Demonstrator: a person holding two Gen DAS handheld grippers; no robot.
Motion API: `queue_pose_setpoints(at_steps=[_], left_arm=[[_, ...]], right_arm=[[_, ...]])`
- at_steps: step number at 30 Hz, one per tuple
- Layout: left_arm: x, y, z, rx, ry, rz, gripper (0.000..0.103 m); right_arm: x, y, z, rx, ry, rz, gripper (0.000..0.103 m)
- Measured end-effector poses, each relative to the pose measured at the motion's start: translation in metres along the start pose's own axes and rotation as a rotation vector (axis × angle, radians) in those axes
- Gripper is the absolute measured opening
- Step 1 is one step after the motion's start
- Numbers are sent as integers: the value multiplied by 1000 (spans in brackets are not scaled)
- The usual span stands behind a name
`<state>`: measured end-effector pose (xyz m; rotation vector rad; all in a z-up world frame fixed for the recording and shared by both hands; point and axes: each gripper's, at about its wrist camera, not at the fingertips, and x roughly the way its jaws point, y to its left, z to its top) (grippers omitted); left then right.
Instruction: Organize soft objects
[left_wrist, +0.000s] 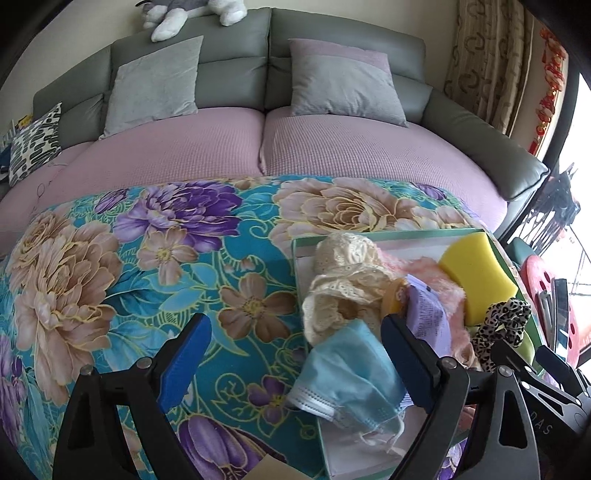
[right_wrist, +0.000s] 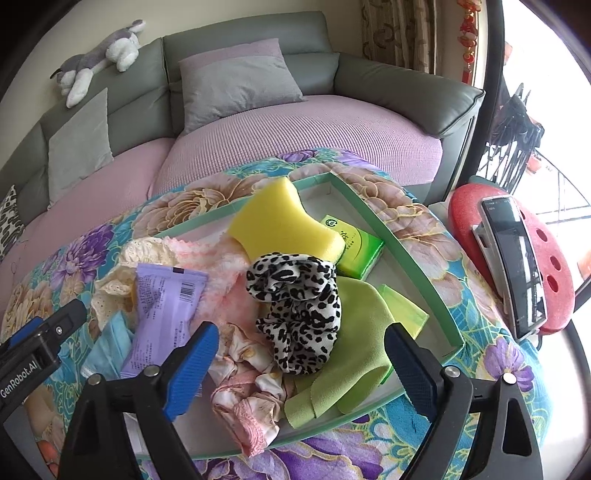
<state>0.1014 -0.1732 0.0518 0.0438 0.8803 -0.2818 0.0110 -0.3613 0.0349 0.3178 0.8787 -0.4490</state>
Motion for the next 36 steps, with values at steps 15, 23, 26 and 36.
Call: queue_pose_setpoints(at_steps=[15,23,26,36], left_arm=[[-14,29,-20,-53,-8,43,93],[-24,39,-32,-48,-14,55,93],[-29,44,-37,-51,-21,65,93],[-36,54,-51,-34,-9,112,93]], right_arm=[[-20,24,-6,-71,-32,-5,93],[-37,36,-14,-91,-59,20,93],[-41,39,-19,-102,-56,26,93],[-42,53,-40,-160,-16,38,93]])
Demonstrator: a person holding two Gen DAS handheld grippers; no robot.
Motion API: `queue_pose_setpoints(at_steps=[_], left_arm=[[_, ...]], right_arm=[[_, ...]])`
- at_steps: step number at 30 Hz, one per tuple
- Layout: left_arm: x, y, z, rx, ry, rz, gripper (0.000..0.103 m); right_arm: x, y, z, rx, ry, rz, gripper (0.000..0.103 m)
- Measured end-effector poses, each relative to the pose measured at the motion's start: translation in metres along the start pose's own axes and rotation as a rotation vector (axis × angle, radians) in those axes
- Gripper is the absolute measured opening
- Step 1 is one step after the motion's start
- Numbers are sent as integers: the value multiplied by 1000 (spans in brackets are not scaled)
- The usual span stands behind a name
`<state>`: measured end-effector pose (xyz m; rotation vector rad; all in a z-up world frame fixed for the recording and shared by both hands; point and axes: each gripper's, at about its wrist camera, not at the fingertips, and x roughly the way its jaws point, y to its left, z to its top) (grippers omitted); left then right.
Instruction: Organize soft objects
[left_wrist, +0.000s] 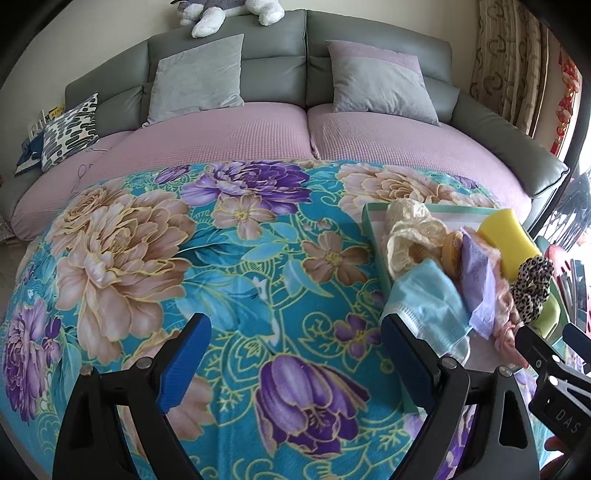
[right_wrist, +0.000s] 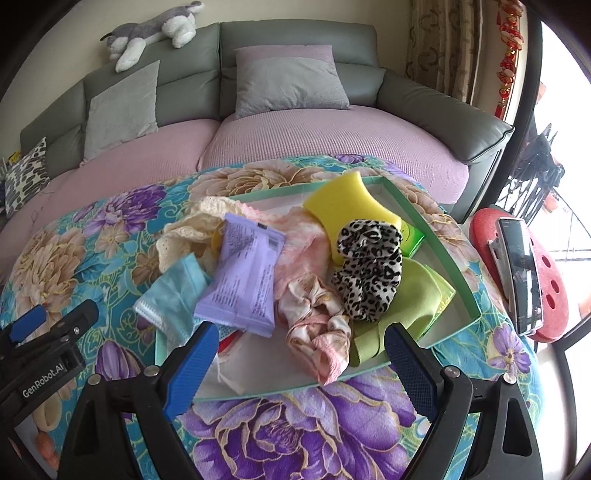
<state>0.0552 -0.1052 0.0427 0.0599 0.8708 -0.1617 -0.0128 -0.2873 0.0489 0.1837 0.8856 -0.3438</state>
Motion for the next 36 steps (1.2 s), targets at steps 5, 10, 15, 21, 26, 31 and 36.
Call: queue_pose_setpoints(at_steps=[5,10,15,21,26,31,36], left_arm=[[0,4,-8,3,20,29,93],[3,7,-18,13,42,78,93],[4,10,-32,36,43,143,93],[2,19,-48,31,78,189,93],[-2,26,-57,23,90,195,93],[-1,27,-63,27,103,195,93],[0,25,-63,22,97,188,93]], right_arm=[[0,7,-9,-26,22,1,93],[2,14,-18,-51,44,3,93],[1,21,-26,-74,56,9,93],[-1,28,-34,-99,69,11,93],[-1,30,-38,-108,77,14,93],[-1,31,-39,-110,76,17,93],[3,31,-39,-109,81,21,93]])
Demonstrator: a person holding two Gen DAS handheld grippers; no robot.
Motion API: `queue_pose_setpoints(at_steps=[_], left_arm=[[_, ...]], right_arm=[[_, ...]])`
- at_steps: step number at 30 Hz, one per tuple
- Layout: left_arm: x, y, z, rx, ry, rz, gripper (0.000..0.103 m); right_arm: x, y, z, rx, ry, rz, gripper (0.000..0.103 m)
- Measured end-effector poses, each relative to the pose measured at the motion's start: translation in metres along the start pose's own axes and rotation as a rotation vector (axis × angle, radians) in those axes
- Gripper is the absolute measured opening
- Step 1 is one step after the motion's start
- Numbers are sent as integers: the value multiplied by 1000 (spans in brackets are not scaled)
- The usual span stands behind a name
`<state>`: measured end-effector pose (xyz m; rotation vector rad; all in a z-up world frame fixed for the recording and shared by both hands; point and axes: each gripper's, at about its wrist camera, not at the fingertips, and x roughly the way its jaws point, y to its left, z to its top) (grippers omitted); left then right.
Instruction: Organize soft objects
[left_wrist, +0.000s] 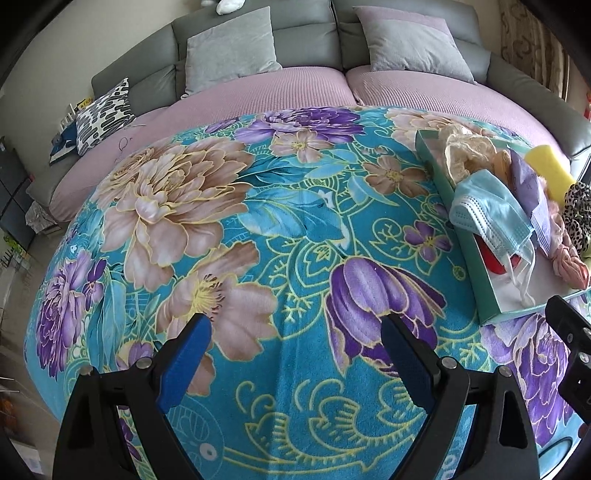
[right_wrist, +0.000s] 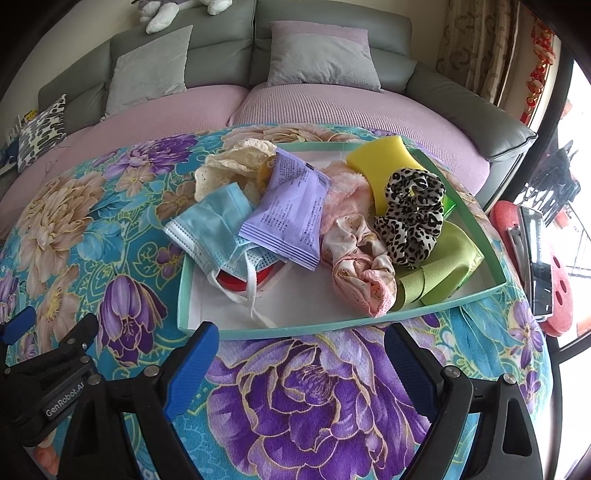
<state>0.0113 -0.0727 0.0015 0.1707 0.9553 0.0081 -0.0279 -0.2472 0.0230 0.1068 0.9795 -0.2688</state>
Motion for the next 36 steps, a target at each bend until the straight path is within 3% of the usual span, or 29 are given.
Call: queue_pose_setpoints(at_steps=[36], left_arm=[[34,-2,-2,12,90,13,93]], right_arm=[[24,-2,-1,-1,38,20,93]])
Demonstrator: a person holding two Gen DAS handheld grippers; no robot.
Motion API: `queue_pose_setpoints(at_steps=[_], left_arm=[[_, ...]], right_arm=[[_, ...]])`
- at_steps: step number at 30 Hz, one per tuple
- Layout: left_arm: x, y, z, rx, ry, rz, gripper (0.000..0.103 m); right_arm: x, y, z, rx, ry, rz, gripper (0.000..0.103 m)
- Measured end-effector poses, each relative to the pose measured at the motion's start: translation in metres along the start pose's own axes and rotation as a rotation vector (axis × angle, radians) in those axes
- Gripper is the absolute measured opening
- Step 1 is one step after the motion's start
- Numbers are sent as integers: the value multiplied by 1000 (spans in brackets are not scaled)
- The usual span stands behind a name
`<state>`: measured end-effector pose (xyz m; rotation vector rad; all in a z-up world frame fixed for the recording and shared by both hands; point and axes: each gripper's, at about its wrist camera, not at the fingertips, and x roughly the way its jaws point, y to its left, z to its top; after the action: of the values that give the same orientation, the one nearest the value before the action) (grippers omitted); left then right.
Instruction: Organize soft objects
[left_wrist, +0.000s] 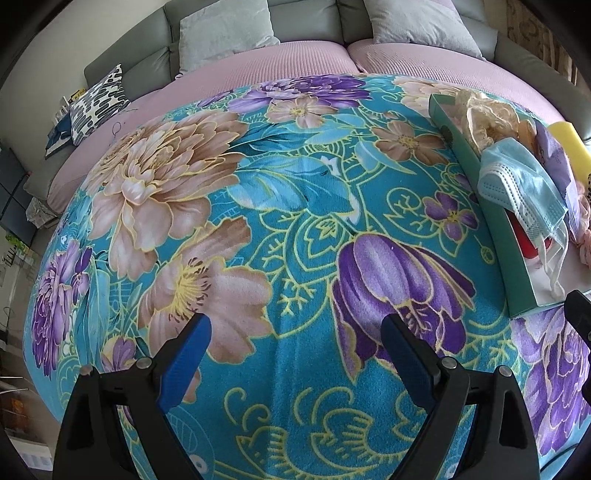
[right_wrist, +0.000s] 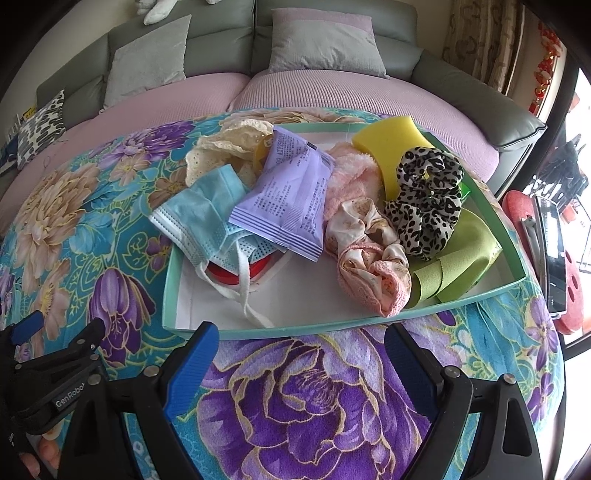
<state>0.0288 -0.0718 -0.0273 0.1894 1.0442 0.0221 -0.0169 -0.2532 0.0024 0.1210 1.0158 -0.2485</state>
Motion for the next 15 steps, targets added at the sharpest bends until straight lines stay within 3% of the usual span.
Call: queue_pose_setpoints(at_steps=[15], left_arm=[[2,2,0,-11,2,-3,93]], right_arm=[[0,0,0,0,0,-1,93]])
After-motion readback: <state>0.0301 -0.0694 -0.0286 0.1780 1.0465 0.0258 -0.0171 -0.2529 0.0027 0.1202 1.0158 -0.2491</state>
